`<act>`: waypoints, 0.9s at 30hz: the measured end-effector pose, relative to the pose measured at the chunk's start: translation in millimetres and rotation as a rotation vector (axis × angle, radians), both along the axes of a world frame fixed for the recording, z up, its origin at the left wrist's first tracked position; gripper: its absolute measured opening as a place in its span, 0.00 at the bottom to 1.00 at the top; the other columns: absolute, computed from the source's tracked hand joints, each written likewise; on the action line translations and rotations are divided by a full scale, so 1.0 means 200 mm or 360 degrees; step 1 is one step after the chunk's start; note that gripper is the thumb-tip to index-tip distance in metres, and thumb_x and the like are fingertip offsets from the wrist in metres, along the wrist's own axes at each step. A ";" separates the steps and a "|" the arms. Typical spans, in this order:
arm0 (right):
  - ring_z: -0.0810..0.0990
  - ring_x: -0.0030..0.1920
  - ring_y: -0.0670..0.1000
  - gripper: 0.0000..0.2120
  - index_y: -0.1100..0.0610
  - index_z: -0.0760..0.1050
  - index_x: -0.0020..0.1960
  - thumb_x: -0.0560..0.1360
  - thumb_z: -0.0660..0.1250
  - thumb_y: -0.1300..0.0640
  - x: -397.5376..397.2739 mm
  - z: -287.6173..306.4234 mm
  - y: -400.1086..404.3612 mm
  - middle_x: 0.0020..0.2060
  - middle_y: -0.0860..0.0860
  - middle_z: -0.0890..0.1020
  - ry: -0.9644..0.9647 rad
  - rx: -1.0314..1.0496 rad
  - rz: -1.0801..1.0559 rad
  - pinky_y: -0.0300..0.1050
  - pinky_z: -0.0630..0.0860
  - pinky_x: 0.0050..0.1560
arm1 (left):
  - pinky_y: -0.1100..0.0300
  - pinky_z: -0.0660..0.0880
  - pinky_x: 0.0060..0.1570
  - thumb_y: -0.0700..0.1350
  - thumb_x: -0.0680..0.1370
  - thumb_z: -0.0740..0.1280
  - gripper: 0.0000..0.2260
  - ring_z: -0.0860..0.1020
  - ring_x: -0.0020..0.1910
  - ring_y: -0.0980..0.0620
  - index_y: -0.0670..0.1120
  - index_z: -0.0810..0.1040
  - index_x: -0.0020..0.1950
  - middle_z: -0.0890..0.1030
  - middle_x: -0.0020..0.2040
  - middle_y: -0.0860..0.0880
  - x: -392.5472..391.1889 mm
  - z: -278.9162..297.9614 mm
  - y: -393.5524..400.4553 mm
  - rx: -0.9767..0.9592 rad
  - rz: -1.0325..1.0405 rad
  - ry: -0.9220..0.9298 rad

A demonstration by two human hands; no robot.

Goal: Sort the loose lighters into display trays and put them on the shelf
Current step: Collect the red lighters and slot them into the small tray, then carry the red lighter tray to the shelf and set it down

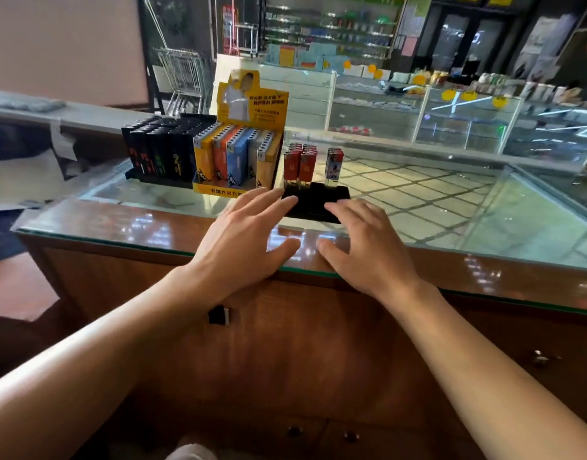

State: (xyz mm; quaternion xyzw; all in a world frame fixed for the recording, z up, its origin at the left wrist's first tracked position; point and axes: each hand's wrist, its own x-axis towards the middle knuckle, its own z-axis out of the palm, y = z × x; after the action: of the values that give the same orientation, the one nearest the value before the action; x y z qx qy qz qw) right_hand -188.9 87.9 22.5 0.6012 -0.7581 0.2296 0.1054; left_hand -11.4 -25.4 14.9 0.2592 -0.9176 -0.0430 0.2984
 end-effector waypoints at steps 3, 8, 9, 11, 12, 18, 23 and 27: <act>0.60 0.73 0.50 0.27 0.53 0.66 0.75 0.77 0.65 0.47 0.00 0.02 -0.02 0.72 0.50 0.69 -0.0008 0.0064 0.0058 0.41 0.53 0.72 | 0.43 0.68 0.70 0.63 0.74 0.57 0.32 0.64 0.75 0.46 0.51 0.68 0.75 0.70 0.74 0.48 -0.03 0.02 -0.01 0.0096 0.0012 -0.0084; 0.60 0.75 0.54 0.30 0.54 0.64 0.76 0.78 0.64 0.44 -0.02 0.06 -0.03 0.74 0.52 0.67 -0.0083 0.0250 -0.0064 0.47 0.54 0.74 | 0.45 0.63 0.73 0.61 0.76 0.62 0.31 0.61 0.77 0.46 0.52 0.64 0.77 0.65 0.77 0.49 -0.07 0.07 -0.01 0.0299 0.0038 -0.0331; 0.59 0.75 0.54 0.30 0.53 0.63 0.76 0.78 0.63 0.43 -0.02 0.07 -0.02 0.74 0.51 0.66 -0.0115 0.0309 -0.0099 0.47 0.53 0.74 | 0.47 0.60 0.75 0.60 0.77 0.63 0.31 0.59 0.77 0.46 0.53 0.62 0.78 0.64 0.78 0.49 -0.07 0.08 -0.01 0.0327 0.0035 -0.0372; 0.59 0.75 0.54 0.30 0.54 0.63 0.76 0.78 0.62 0.43 0.00 0.07 -0.02 0.74 0.51 0.66 -0.0183 0.0382 -0.0148 0.47 0.54 0.75 | 0.51 0.52 0.77 0.61 0.79 0.61 0.31 0.54 0.79 0.47 0.55 0.57 0.80 0.59 0.80 0.51 -0.07 0.10 -0.01 0.0389 0.0033 -0.0483; 0.60 0.75 0.54 0.30 0.54 0.63 0.76 0.78 0.62 0.43 0.01 0.07 -0.02 0.74 0.52 0.66 -0.0206 0.0403 -0.0166 0.48 0.55 0.75 | 0.52 0.49 0.77 0.62 0.80 0.59 0.31 0.52 0.80 0.48 0.56 0.54 0.80 0.56 0.80 0.52 -0.08 0.12 -0.01 0.0416 0.0035 -0.0546; 0.63 0.73 0.56 0.29 0.59 0.65 0.75 0.78 0.64 0.47 0.06 0.11 0.01 0.71 0.55 0.68 -0.0298 0.0484 -0.0229 0.50 0.59 0.74 | 0.51 0.46 0.78 0.62 0.80 0.58 0.31 0.51 0.80 0.48 0.53 0.55 0.80 0.55 0.81 0.52 -0.08 0.16 0.03 0.0535 0.0057 -0.0651; 0.68 0.69 0.56 0.26 0.59 0.69 0.71 0.77 0.64 0.47 0.14 0.11 0.14 0.67 0.55 0.73 -0.0308 0.0417 -0.0206 0.54 0.67 0.70 | 0.49 0.47 0.78 0.63 0.80 0.57 0.31 0.53 0.80 0.48 0.51 0.59 0.79 0.59 0.80 0.51 0.01 0.15 0.13 0.0573 0.0008 -0.0625; 0.69 0.67 0.56 0.26 0.58 0.72 0.69 0.76 0.63 0.47 0.17 0.09 0.27 0.65 0.54 0.75 -0.0296 0.0369 -0.0158 0.53 0.69 0.69 | 0.46 0.52 0.77 0.64 0.77 0.54 0.32 0.58 0.78 0.47 0.49 0.66 0.77 0.65 0.77 0.50 0.10 0.16 0.23 0.0605 -0.0054 -0.0561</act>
State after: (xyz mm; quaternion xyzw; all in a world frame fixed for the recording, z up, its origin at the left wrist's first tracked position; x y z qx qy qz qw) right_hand -155.5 142.7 40.8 0.5474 -0.8147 0.1898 -0.0241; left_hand 8.2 20.1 46.3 0.2987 -0.9351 -0.1736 0.0790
